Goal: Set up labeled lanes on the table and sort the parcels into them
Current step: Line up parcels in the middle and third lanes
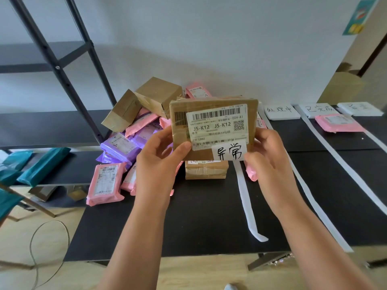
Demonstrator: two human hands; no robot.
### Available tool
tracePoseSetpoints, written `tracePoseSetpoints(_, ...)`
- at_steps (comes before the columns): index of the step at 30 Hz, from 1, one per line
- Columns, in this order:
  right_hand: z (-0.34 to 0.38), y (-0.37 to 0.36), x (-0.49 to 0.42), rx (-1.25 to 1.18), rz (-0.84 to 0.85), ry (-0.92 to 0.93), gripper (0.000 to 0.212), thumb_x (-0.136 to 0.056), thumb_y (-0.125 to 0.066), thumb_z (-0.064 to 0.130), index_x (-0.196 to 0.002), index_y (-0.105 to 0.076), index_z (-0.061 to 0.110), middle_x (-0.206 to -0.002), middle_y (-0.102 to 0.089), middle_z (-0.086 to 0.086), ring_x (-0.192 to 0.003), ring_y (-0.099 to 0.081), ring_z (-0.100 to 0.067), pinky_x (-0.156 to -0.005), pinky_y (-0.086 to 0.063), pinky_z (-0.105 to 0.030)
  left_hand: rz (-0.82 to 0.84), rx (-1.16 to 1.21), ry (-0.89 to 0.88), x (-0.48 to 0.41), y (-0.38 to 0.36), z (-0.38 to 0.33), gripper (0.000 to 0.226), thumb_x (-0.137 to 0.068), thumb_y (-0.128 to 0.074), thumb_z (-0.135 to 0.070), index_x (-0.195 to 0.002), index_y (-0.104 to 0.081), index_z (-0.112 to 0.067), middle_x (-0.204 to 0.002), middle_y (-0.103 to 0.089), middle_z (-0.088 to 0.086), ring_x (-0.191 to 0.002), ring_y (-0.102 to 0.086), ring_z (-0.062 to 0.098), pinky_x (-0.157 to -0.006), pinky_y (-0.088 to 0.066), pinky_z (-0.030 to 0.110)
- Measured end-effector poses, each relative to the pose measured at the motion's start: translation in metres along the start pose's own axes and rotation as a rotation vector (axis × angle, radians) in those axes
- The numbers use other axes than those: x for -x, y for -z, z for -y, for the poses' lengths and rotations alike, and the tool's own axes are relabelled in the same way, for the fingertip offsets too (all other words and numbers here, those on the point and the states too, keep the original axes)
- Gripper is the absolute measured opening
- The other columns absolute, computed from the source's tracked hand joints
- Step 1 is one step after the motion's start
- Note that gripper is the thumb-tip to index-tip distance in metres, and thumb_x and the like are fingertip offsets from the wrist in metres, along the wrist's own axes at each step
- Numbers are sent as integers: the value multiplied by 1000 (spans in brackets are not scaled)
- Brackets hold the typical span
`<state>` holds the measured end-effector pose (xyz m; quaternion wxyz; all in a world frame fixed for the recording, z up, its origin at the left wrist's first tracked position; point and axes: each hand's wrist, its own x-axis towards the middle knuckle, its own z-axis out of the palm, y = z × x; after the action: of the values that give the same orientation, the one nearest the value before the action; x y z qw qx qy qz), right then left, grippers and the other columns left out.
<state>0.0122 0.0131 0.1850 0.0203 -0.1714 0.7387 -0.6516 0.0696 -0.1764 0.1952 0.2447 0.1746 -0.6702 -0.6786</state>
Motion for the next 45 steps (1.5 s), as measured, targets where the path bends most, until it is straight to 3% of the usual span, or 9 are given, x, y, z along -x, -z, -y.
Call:
tracePoseSetpoints(6,1,-5,1,4,-42,7,37,-86,-61,21,-119,-48,30,-123,-64,15,-109,-61,-8,-78,-52,-27,-2,19,-2,-1,3,0,36,-82,-77,-11,-115,-69,-23,-107,-74,-9,-108,-68,13,-96,-53,39)
tracePoseSetpoints(9,1,-8,4,33,-82,-28,32,-92,-63,15,-117,-52,31,-116,-66,21,-115,-62,-7,-91,-55,-37,12,82,28,1,2,2,31,-84,-76,-11,-112,-68,-21,-104,-75,-5,-102,-70,14,-83,-58,26)
tracePoseSetpoints(12,-1,-8,7,43,-108,-98,29,-92,-62,23,-119,-57,30,-109,-69,22,-106,-64,1,-86,-56,-30,30,108,67,1,1,6,27,-86,-74,-18,-112,-67,-19,-104,-75,-6,-99,-70,10,-76,-55,17)
tracePoseSetpoints(16,-5,-7,14,97,-141,-152,27,-91,-59,47,-117,-62,36,-106,-69,23,-97,-63,8,-77,-47,-16,146,79,154,0,-3,15,41,-84,-74,-37,-122,-66,-24,-110,-74,-8,-106,-68,10,-91,-52,31)
tracePoseSetpoints(20,-8,-2,25,63,-180,-186,45,-86,-52,63,-120,-62,36,-108,-70,22,-100,-63,8,-77,-49,-16,243,-4,195,3,-8,22,36,-84,-73,-37,-119,-69,-32,-107,-74,-13,-103,-68,4,-83,-48,25)
tracePoseSetpoints(24,-7,7,32,101,-222,-202,31,-91,-49,57,-110,-61,36,-92,-69,28,-89,-61,16,-64,-44,0,211,-70,241,5,-17,24,34,-81,-72,-48,-108,-72,-29,-99,-75,-12,-94,-69,3,-78,-50,21)
tracePoseSetpoints(29,-10,14,48,166,-279,-235,22,-91,-46,57,-100,-58,40,-89,-67,20,-87,-61,15,-62,-44,0,217,-113,288,7,-30,31,45,-73,-73,-65,-101,-71,-30,-97,-73,-14,-96,-68,8,-78,-49,27)
tracePoseSetpoints(42,-34,128,131,48,-641,-360,33,-96,-51,52,-109,-58,22,-96,-73,9,-87,-70,0,-67,-55,-19,673,-192,274,76,-150,34,27,-86,-72,-35,-107,-56,-41,-103,-61,-21,-91,-55,-5,-67,-36,16)
tracePoseSetpoints(45,-43,176,146,26,-686,-386,29,-96,-56,45,-110,-58,20,-96,-73,8,-84,-70,0,-61,-54,-14,721,-203,232,102,-197,35,35,-86,-73,-28,-118,-58,-33,-110,-63,-17,-95,-57,-4,-69,-37,15)
